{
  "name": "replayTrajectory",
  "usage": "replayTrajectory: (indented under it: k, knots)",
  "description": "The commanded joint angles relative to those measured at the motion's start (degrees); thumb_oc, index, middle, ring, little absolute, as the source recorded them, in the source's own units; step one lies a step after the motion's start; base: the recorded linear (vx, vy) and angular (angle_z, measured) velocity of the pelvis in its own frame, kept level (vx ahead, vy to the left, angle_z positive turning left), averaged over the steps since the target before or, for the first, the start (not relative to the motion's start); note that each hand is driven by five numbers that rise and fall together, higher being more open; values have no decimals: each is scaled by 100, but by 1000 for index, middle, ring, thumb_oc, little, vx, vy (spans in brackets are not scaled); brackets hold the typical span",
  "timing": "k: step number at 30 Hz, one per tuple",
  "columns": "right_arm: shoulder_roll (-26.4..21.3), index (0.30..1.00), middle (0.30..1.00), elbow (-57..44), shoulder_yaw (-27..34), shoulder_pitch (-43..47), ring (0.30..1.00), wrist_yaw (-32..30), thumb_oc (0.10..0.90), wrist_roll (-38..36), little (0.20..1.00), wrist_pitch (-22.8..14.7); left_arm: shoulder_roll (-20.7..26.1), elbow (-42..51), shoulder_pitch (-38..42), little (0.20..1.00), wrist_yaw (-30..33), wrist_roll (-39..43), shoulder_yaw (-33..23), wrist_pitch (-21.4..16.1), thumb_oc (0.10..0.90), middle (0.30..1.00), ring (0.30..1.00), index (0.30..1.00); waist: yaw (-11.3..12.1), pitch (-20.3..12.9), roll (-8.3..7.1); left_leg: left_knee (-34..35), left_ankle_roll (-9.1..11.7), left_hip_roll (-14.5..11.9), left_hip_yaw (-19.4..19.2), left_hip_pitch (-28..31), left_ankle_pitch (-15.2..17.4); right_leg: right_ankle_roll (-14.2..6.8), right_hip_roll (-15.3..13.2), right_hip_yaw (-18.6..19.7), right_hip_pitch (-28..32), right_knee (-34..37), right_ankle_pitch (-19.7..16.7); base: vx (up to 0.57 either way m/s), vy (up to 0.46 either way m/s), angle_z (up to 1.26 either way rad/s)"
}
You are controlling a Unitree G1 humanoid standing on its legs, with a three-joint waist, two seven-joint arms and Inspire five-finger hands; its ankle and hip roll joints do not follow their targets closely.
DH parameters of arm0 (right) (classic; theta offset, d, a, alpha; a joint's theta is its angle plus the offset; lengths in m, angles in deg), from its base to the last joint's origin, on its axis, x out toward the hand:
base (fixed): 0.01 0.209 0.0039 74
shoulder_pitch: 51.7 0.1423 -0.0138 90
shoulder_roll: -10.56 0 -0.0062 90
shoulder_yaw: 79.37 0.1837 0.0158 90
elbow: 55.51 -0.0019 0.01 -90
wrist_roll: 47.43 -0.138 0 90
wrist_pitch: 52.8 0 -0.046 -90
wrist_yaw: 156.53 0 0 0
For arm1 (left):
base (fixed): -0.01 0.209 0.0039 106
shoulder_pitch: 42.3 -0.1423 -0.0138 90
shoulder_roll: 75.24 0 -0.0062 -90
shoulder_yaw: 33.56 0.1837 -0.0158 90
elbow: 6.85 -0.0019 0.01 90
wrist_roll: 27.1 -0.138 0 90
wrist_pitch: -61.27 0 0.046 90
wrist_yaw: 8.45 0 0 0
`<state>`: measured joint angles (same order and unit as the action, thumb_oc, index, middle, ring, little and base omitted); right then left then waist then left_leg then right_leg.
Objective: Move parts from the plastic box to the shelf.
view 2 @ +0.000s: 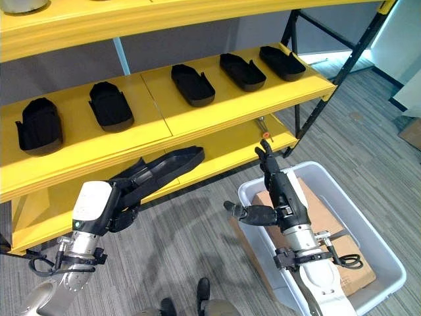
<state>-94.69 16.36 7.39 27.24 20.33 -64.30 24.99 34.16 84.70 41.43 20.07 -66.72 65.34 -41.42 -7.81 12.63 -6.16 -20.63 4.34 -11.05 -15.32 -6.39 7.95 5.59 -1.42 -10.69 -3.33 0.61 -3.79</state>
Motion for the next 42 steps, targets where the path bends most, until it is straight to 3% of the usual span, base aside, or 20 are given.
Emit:
replayTrajectory:
  k: [1, 3, 4, 5, 6, 8, 13, 17, 19, 20, 21, 23, 25, 26, 27, 28, 31, 33, 35, 42]
  knots:
    - [-59, 1000, 1000, -384, 512, 256, 1000, -181, 900, -70, 1000, -736, 114, 653, 395, 300, 550, 583, -446, -361, 400, 300, 300, 300, -30, -286, 20, 711, 34, -721, 48, 382, -789, -1099, -555, -225, -159, -742, 255, 100, 290, 23]
    - [-51, 1000, 1000, -397, 537, 166, 1000, -260, 900, -111, 1000, -761, 76, 636, 459, 300, 557, 722, -420, -306, 400, 300, 300, 300, -80, -246, 162, 1176, 267, -1330, -41, 456, -1625, -1149, -771, -364, -337, -1255, 512, 75, 261, 31]
    - [-64, 1000, 1000, -395, 550, 159, 1000, -263, 900, -114, 1000, -767, 67, 632, 476, 300, 553, 732, -405, -298, 400, 300, 300, 300, -101, -245, 181, 1274, 321, -1344, -8, 489, -1694, -1135, -767, -390, -388, -1408, 628, 106, 260, 36]
    - [-48, 1000, 1000, -384, 576, 100, 1000, -280, 900, -125, 1000, -736, 86, 670, 459, 300, 536, 740, -393, -333, 400, 300, 300, 300, -87, -207, 293, 1411, 395, -1254, -32, 623, -1452, -1192, -891, -456, -464, -1746, 742, 74, 129, 41]
    - [-50, 1000, 1000, -383, 576, 101, 1000, -280, 900, -124, 1000, -738, 83, 671, 457, 300, 537, 739, -393, -333, 400, 300, 300, 300, -86, -200, 283, 1404, 391, -1242, -37, 635, -1437, -1199, -910, -447, -471, -1786, 768, 92, 262, 40]
    - [-18, 1000, 1000, -447, 656, 126, 1000, -340, 900, -61, 1000, -767, 155, 657, 716, 300, 465, 810, -168, -400, 400, 300, 300, 300, -61, -104, 300, 917, 406, -937, 6, 299, -981, -1320, -1290, -485, -372, -1918, 711, 102, 280, 40]
    - [77, 1000, 1000, -498, 560, 242, 1000, -343, 900, 126, 1000, -734, 393, 684, 804, 300, 531, 669, -103, -388, 400, 300, 300, 300, 24, -66, 258, 402, 217, -452, 63, 110, -403, -1543, -1722, -392, -14, -1567, 358, 133, 323, 55]
    - [137, 1000, 1000, -466, 488, 274, 1000, -368, 900, 274, 1000, -682, 435, 658, 818, 300, 565, 628, -126, -370, 400, 300, 300, 300, 86, -148, 220, 353, 23, -69, 86, 0, -256, -1655, -2030, -394, 133, -1309, -90, 110, 242, 24]
    - [212, 1000, 1000, -405, 407, 312, 1000, -424, 900, 408, 1000, -621, 448, 664, 843, 300, 616, 537, -125, -328, 400, 300, 300, 300, 109, -197, 242, 542, -216, 336, 74, 101, -140, -1683, -2329, -371, 57, -1489, -686, 160, 354, 21]
    - [213, 1000, 1000, -404, 407, 318, 1000, -426, 900, 410, 1000, -622, 448, 664, 847, 300, 616, 536, -128, -328, 400, 300, 300, 300, 107, -205, 226, 570, -235, 363, 64, 90, -180, -1681, -2351, -367, 39, -1470, -720, 78, 246, 21]
    - [228, 1000, 1000, -392, 317, 401, 1000, -454, 900, 461, 1000, -593, 450, 682, 882, 300, 625, 554, -121, -329, 400, 300, 300, 300, 140, -193, 265, 710, -321, 485, 5, 185, -158, -1670, -2492, -462, -52, -1654, -902, 55, 262, 14]
    - [258, 1000, 1000, -361, 126, 615, 1000, -468, 900, 491, 1000, -577, 441, 730, 896, 300, 683, 526, -179, -282, 400, 300, 300, 300, 251, -147, 369, 968, -421, 609, -193, 381, -130, -1583, -2641, -985, -188, -1945, -771, 118, 386, -18]
    - [222, 1000, 1000, -261, 38, 720, 1000, -332, 900, 427, 1000, -576, 416, 735, 809, 300, 624, 458, -250, -280, 400, 300, 300, 300, 76, -139, 411, 1442, -475, 807, -244, 711, -240, -1361, -1569, -930, -600, -2043, -103, 145, 277, -76]
    - [217, 1000, 1000, -257, 32, 724, 1000, -327, 900, 422, 1000, -578, 412, 736, 801, 300, 622, 460, -259, -282, 400, 300, 300, 300, 90, -144, 420, 1467, -460, 792, -263, 729, -242, -1348, -1549, -915, -610, -2054, -84, 133, 111, -60]
    - [172, 1000, 1000, -250, 8, 721, 1000, -213, 900, 341, 1000, -598, 394, 708, 666, 300, 571, 417, -333, -274, 400, 300, 300, 300, 65, -157, 382, 1671, -475, 961, -320, 889, -252, -1286, -961, -1072, -806, -1762, 91, 203, 101, -10]
    - [156, 1000, 1000, -255, 1, 726, 1000, -203, 900, 334, 1000, -616, 378, 699, 609, 300, 550, 388, -365, -255, 400, 300, 300, 300, 64, -180, 431, 1786, -443, 993, -222, 1012, -159, -1342, -781, -1026, -861, -1627, 202, 132, 98, 4]
    - [104, 1000, 1000, -294, 31, 679, 1000, -193, 900, 319, 1000, -656, 292, 651, 530, 300, 512, 386, -408, -213, 400, 300, 300, 300, 27, -227, 395, 1877, -414, 1051, -256, 1078, -237, -1187, -596, -1143, -788, -1000, 61, 91, -33, -21]
    - [28, 1000, 1000, -338, 132, 544, 1000, -163, 900, 332, 1000, -656, 198, 617, 430, 300, 469, 264, -375, -226, 400, 300, 300, 300, -12, -374, 371, 1899, -358, 1046, -248, 1102, -276, -1148, -398, -788, -407, -491, 6, 147, -98, 17]
    - [-33, 1000, 1000, -397, 262, 403, 1000, -156, 900, 318, 1000, -671, 110, 703, 228, 300, 436, 297, -462, -300, 400, 300, 300, 300, 62, -509, 366, 1949, -254, 983, -340, 1124, -317, -1160, -261, -782, -140, -145, -77, 140, -121, 31]
    - [-104, 1000, 1000, -414, 425, 270, 1000, -174, 900, 242, 1000, -677, 69, 787, 229, 300, 366, 381, -441, -360, 400, 300, 300, 300, 59, -495, 358, 1347, -70, 827, -347, 977, -220, -1060, -243, -701, 126, -45, 3, 69, -118, 10]
